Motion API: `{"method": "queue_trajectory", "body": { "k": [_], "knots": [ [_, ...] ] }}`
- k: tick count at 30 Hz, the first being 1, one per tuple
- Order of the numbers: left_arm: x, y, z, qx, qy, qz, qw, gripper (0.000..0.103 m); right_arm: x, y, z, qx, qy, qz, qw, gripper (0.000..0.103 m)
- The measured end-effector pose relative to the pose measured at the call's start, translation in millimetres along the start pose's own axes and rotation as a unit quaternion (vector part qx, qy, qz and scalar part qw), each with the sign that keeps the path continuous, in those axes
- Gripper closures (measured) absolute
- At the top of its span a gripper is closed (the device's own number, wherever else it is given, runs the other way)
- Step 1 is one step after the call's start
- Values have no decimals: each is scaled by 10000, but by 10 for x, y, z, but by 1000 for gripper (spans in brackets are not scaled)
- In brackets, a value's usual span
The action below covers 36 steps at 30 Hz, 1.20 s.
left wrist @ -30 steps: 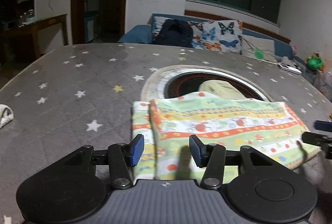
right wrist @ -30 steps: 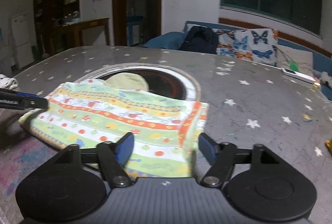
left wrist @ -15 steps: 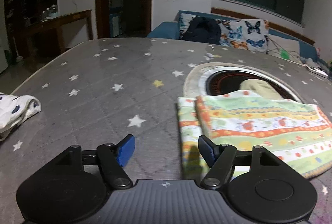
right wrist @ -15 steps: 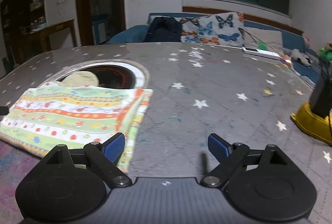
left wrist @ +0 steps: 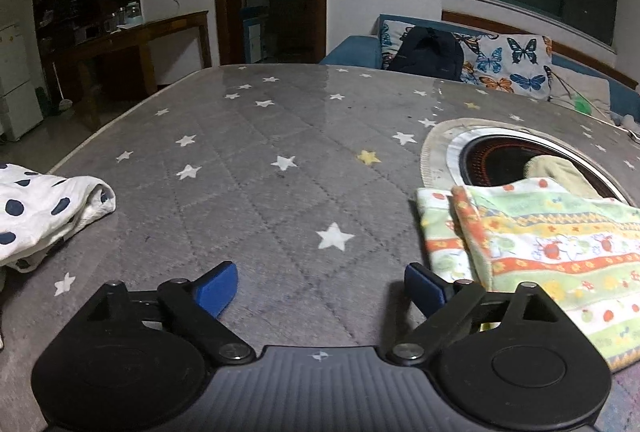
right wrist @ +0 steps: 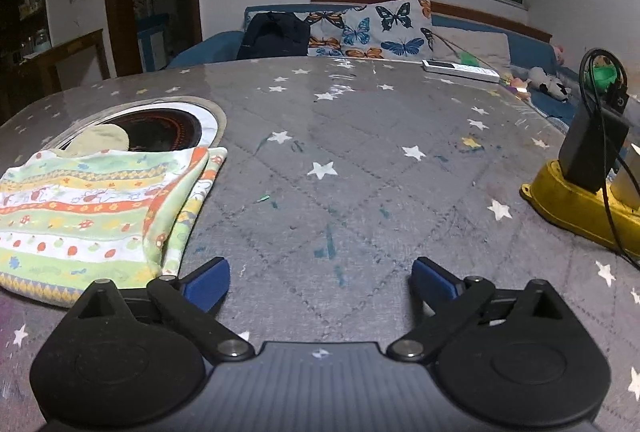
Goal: Fold clothes
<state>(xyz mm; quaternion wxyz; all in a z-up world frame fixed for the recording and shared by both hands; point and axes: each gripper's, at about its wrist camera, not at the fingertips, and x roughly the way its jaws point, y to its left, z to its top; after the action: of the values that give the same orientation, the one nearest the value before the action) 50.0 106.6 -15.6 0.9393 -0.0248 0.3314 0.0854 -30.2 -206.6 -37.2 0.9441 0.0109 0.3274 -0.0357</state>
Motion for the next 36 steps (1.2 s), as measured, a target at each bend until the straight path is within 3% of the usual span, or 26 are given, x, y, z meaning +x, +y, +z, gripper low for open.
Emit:
{"method": "queue_trajectory", "body": {
  "k": [8, 36],
  "knots": [
    [82, 7, 34, 34, 6, 188, 9998, 0, 48, -35, 24, 13, 15, -1, 10000, 0],
    [264, 136, 187, 0, 67, 88, 9999, 0, 93, -51, 22, -32, -15, 53, 10000, 0]
  ]
}}
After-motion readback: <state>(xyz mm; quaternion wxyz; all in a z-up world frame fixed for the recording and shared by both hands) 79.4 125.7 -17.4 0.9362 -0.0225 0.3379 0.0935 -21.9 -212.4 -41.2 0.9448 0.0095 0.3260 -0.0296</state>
